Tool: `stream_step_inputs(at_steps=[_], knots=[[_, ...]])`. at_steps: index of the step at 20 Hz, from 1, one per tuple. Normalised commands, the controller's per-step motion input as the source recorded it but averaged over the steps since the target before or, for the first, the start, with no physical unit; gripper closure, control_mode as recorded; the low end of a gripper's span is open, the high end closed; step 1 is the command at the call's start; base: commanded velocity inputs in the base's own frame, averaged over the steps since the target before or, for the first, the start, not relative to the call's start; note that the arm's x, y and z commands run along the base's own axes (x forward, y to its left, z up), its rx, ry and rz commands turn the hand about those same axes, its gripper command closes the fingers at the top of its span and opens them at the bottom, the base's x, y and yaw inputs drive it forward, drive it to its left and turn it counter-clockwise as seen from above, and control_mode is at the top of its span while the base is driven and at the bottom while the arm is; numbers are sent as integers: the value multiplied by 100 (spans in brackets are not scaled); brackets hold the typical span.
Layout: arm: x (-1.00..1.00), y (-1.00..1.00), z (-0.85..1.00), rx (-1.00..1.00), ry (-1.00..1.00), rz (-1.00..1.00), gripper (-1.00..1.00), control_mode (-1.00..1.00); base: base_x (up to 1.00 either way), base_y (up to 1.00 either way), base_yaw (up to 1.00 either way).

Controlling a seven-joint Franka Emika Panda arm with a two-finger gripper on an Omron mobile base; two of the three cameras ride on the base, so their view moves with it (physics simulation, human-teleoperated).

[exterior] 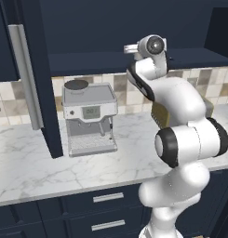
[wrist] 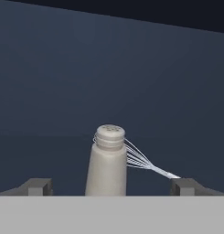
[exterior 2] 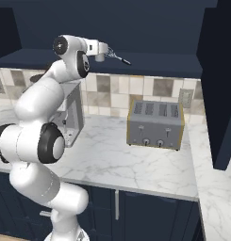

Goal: The dining table condiment station is running low on shaker. Refill the condiment station by opening the cabinet and taking the shaker from the cabinet and placing it on the dining table.

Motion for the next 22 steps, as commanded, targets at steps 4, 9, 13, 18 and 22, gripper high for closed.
stream_step_inputs(at_steps=[4,9,13,18,22], knots=[[22,0,-14,0,0,0,-100,-100,0,0,0],[20,0,0,0,0,0,-100,-100,0,0,0],[20,0,0,0,0,0,-100,-100,0,0,0],[20,0,-2,0,1,0,-100,-100,0,0,0],[13,0,-8,0,1,0,-100,-100,0,0,0]])
